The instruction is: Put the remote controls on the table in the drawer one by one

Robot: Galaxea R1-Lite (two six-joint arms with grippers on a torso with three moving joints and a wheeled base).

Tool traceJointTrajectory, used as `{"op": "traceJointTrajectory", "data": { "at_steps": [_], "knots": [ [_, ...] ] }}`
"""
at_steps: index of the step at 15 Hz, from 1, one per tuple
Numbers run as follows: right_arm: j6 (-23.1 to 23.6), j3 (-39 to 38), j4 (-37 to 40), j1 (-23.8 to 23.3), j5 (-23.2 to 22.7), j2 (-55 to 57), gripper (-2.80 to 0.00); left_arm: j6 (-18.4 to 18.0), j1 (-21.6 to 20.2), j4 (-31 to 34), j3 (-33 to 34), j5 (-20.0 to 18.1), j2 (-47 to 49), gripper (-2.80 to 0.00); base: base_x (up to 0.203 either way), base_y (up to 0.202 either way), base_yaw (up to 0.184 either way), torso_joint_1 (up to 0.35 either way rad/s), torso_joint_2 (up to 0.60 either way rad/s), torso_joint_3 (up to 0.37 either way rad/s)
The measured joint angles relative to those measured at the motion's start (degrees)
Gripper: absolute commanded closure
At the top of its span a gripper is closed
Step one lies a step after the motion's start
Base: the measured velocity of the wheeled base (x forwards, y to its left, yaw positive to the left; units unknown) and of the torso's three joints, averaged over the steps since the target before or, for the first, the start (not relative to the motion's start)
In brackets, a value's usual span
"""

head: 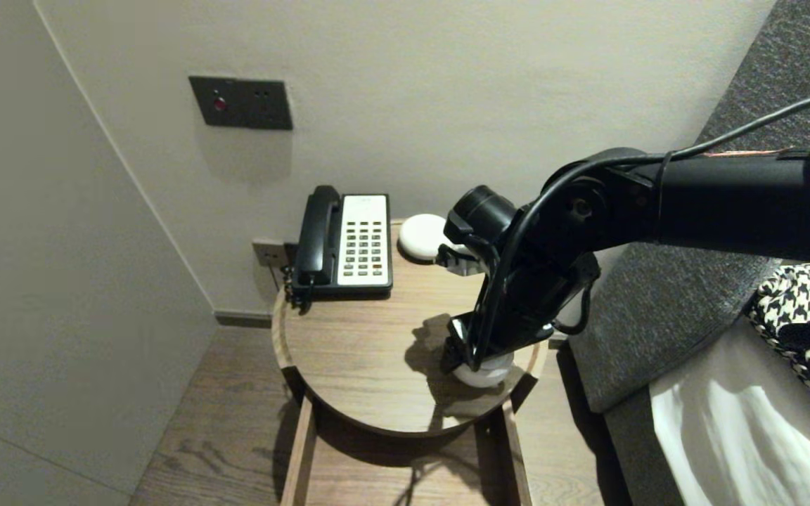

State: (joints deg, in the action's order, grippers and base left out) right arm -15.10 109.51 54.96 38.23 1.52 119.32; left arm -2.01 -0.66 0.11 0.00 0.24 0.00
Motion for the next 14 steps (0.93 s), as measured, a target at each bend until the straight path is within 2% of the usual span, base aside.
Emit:
{"op": "traceJointTrajectory", "data": {
  "at_steps": [7,11,14],
  "knots": [
    [0.16,-0.06,0.34,0.46,0.02,-1.29,0.00,0.01,-0.02,0.01,0.00,-0.01,0.00,0.00,0.000,0.000,0.000,0.000,0.00,0.000],
    [-0.81,-0.87,0.74,6.15,-0.37,-4.93,0.00,0.00,-0.02,0.05,0.00,-0.02,0.00,0.00,0.000,0.000,0.000,0.000,0.00,0.000],
    [-2.32,-3.45,0.72,12.48,-0.39,-6.34,0.00,0.00,-0.02,0.00,0.00,-0.02,0.00,0.00,0.000,0.000,0.000,0.000,0.00,0.000]
  ]
}}
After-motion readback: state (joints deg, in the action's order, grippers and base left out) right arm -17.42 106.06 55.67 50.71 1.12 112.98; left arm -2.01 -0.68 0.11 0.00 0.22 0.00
